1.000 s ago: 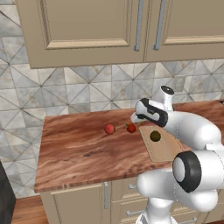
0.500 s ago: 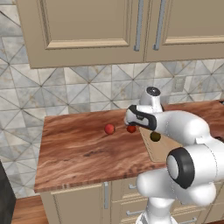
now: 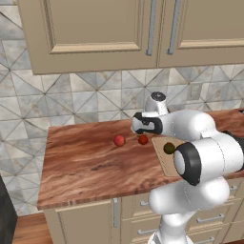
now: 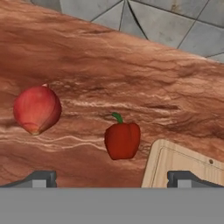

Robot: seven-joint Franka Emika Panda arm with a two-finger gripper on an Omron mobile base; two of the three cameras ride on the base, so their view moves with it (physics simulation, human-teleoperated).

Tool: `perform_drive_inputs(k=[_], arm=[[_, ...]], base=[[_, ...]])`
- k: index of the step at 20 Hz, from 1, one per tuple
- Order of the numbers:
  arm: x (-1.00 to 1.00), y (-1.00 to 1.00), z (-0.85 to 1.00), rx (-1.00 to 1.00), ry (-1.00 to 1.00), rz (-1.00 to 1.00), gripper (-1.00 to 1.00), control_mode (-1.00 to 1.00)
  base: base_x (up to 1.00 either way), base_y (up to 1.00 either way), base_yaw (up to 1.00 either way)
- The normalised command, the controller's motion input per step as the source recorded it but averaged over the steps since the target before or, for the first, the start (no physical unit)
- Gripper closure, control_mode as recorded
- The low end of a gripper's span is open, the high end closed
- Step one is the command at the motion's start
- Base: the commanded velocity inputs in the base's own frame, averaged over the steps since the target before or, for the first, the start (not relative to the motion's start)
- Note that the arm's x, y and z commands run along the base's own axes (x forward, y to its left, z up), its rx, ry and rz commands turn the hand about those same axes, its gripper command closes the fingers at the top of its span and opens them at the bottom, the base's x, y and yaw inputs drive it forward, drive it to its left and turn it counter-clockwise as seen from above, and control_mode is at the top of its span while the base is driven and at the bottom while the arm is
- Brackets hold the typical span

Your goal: Place the avocado, onion, tomato, and bell pepper on the cutting board.

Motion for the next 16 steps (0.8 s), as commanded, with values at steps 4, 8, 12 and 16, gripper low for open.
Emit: perform_drive_inputs(k=[4,8,12,16], arm=[[0.20,0.00,-0.11,-0.01,0.02,0.00,-1.00,-1.00],[0.05,0.02,-0.18,-0.05,0.01,0.00,-1.00,-1.00],[0.01,0.00,-0.27,-0.04,0.01,0.00,-1.00,-1.00],[0.01,0.00,-0.22,-0.03,0.00,0.00,-1.00,-1.00]], base=[[0.00,0.00,0.00],[0.00,0.00,0.00],[0.00,0.00,0.00],[0.00,0.00,0.00]])
